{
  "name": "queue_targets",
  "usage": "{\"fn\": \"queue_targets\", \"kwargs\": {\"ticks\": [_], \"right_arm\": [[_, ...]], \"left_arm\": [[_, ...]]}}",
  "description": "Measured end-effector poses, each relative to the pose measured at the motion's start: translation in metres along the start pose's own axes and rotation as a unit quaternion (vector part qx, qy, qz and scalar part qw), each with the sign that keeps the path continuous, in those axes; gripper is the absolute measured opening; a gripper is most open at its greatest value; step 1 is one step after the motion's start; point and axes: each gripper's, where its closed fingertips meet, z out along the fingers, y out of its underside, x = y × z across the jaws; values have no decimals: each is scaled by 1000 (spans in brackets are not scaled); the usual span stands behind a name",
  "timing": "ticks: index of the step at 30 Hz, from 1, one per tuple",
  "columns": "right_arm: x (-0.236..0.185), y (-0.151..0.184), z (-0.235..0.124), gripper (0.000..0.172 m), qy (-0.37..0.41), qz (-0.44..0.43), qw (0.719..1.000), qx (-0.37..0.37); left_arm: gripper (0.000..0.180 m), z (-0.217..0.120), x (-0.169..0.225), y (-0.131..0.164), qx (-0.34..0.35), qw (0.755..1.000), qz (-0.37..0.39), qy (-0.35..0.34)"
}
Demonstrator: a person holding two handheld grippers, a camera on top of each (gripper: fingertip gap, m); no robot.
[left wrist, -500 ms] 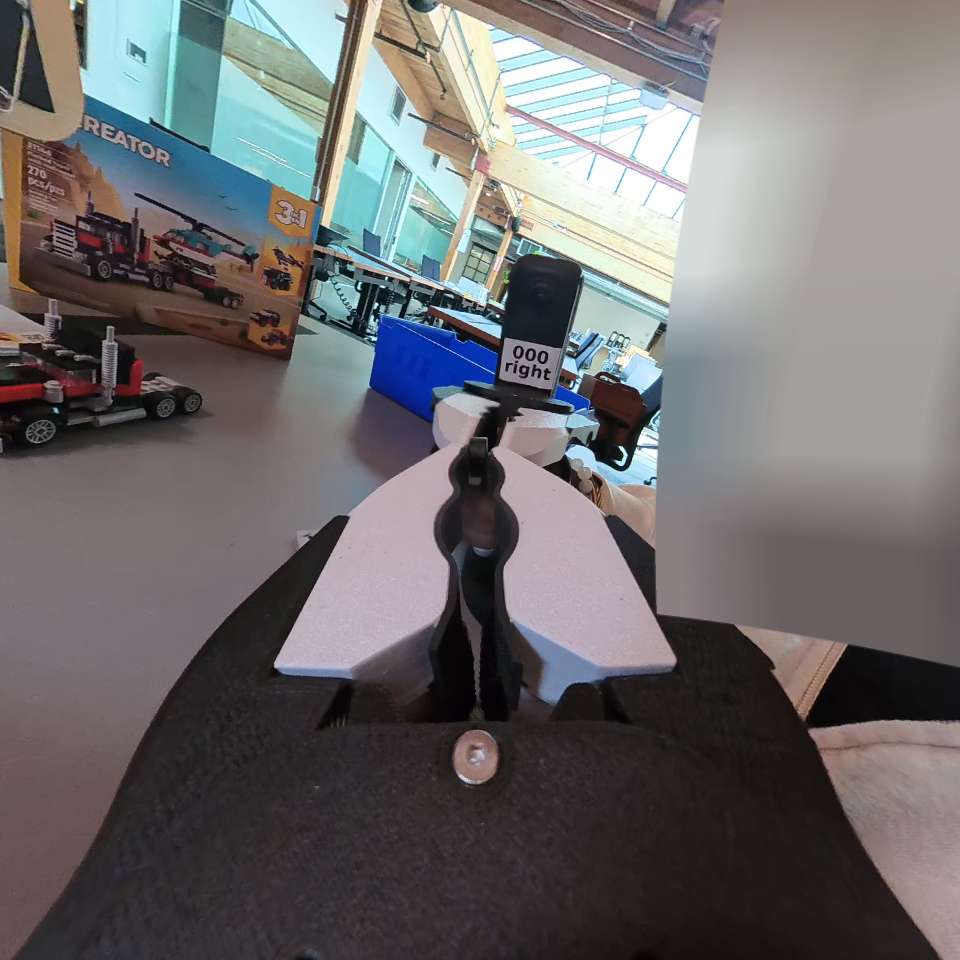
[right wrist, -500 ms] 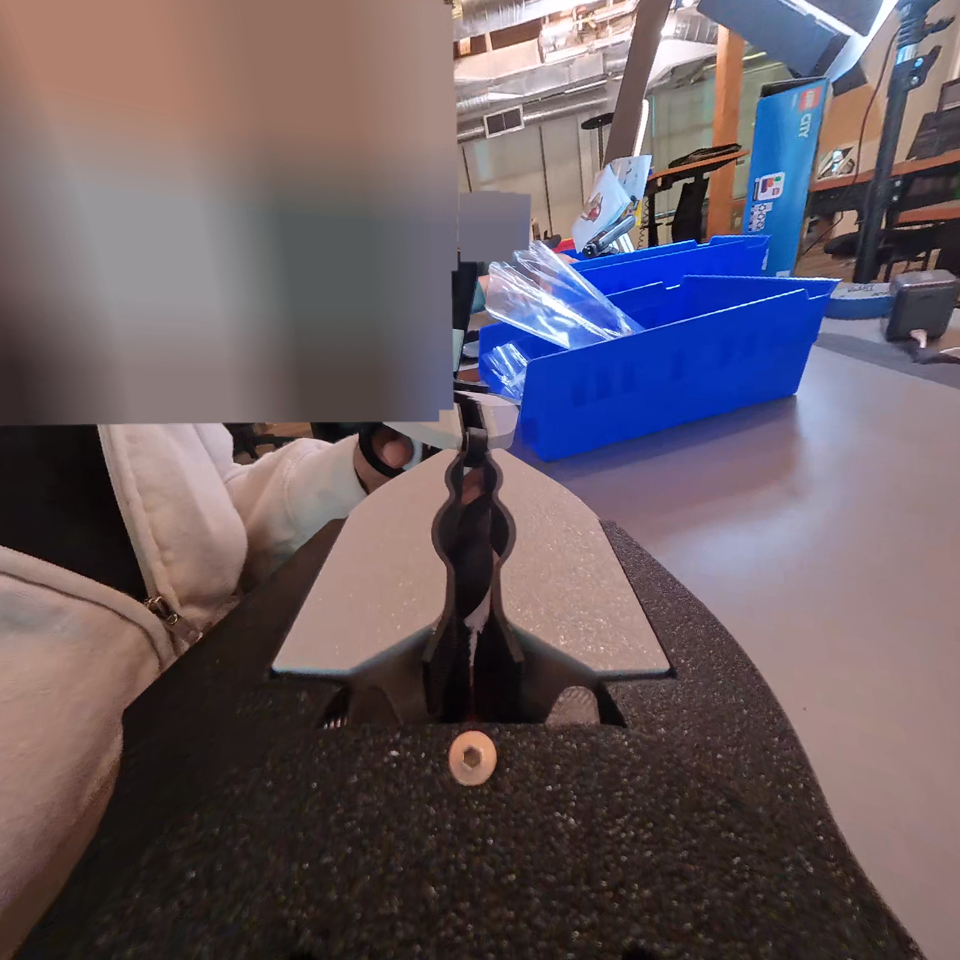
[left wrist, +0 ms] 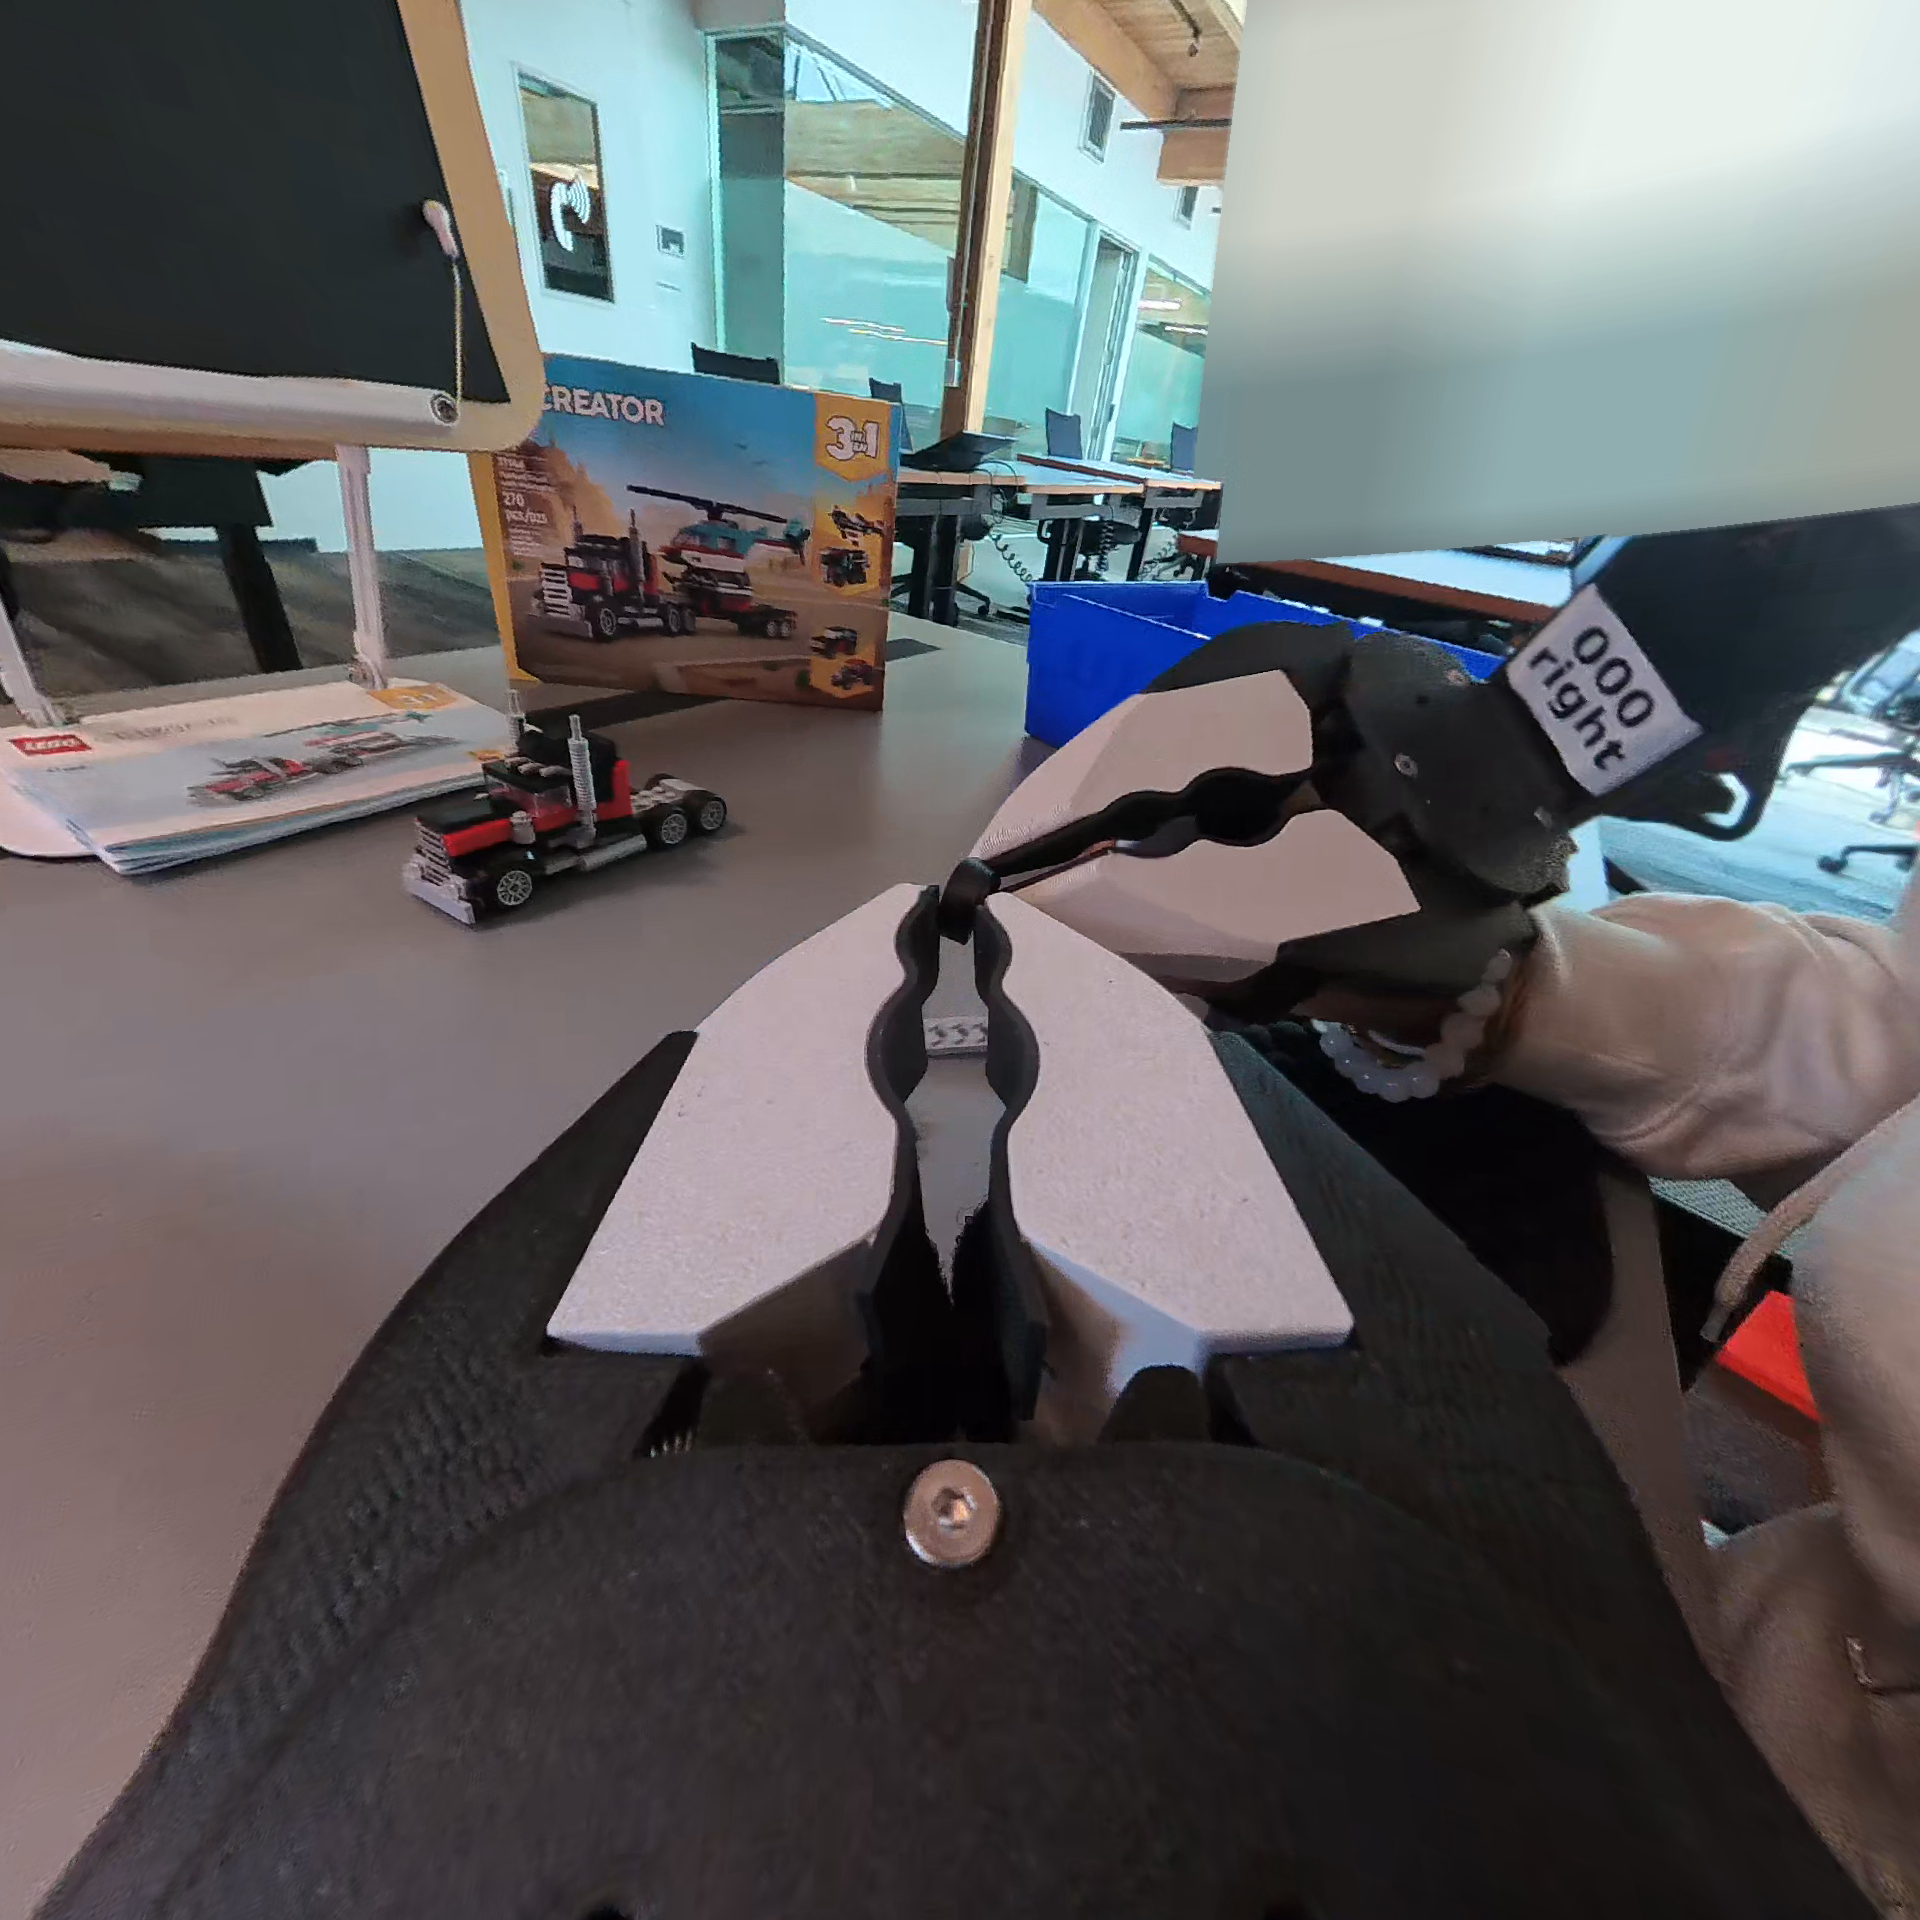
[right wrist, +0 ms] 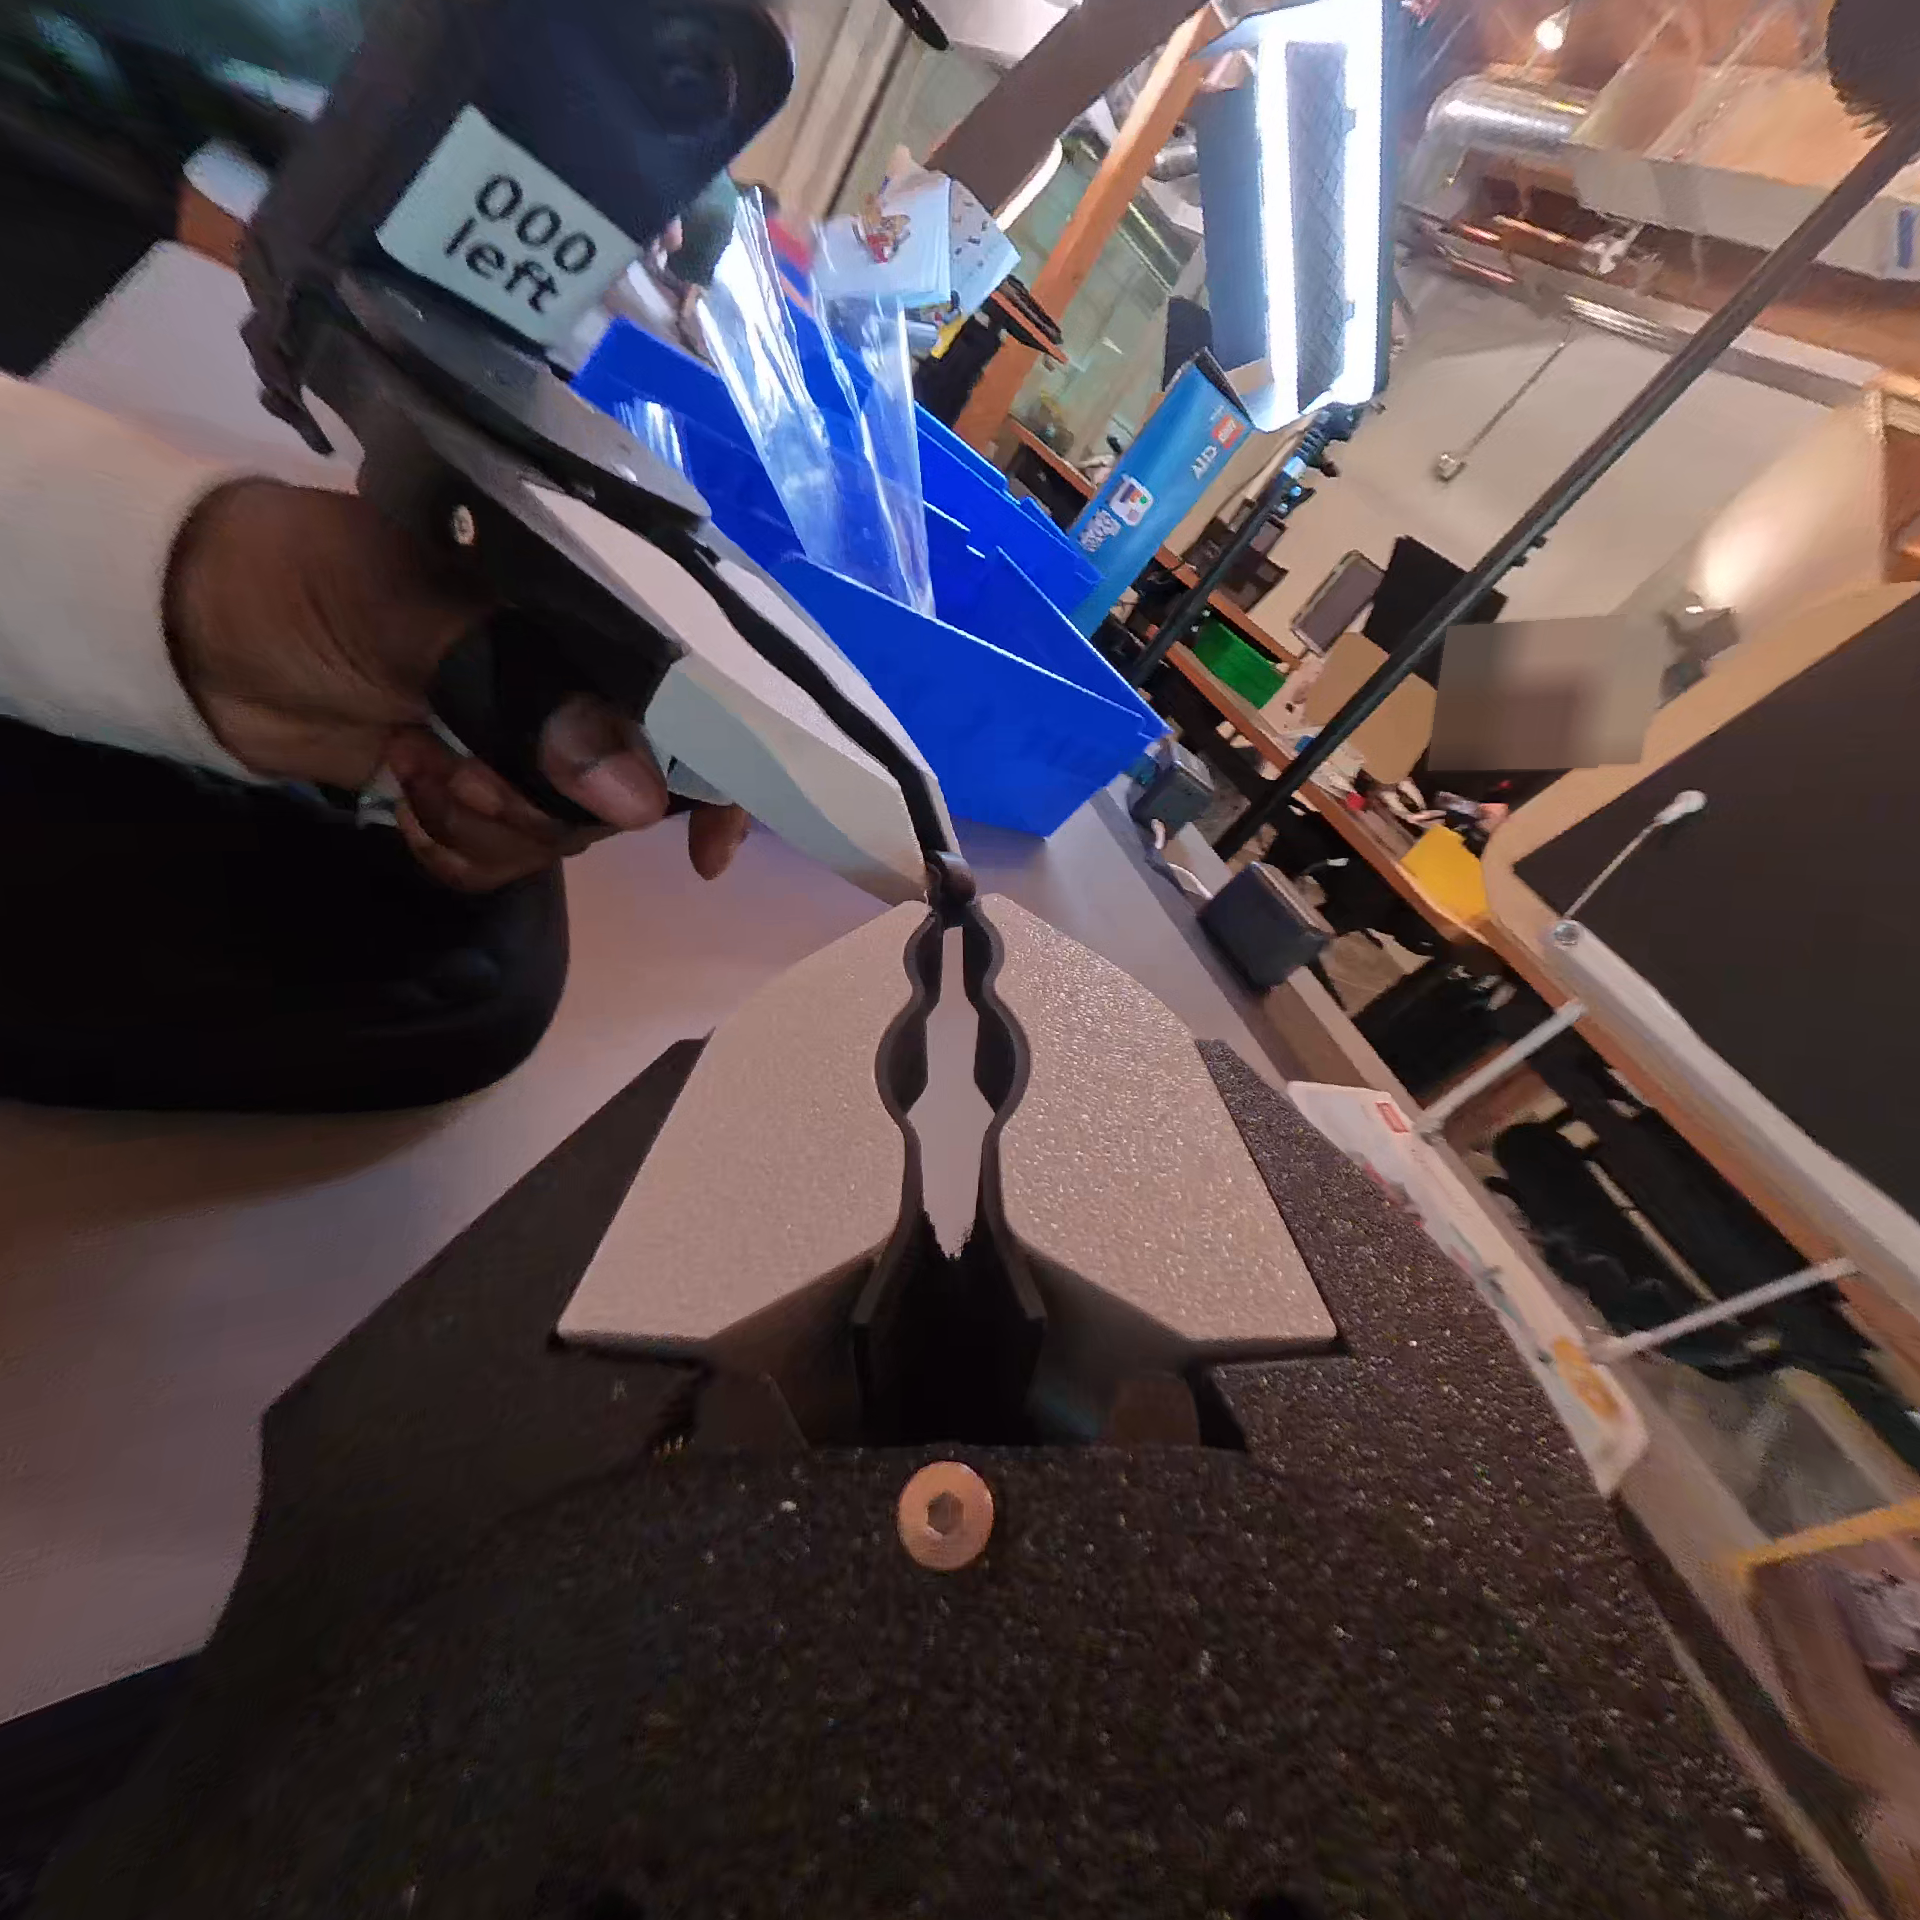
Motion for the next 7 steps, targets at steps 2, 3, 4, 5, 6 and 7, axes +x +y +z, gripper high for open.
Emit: {"fn": "queue_targets", "kwargs": {"ticks": [2, 3, 4, 5, 6, 7], "right_arm": [[-3, -1, -2, 3, -45, 50, 998, 20], [-6, -4, -4, 3, -91, 106, 989, 41], [-8, -7, -9, 3, -145, 166, 973, 67], [-11, -10, -13, 2, -195, 213, 954, 85], [-13, -10, -15, 2, -228, 240, 939, 91], [-16, -12, -17, 1, -255, 246, 930, 97]], "left_arm": [[7, -1, 2, 0, -1, 1000, 0, 14], [7, -2, 5, 1, -3, 1000, 0, 28], [7, -2, 10, 2, -3, 999, 0, 49], [7, -3, 16, 2, -9, 997, -4, 72], [7, -3, 19, 4, -18, 996, -4, 87], [7, -2, 21, 7, -27, 995, -3, 97]]}}
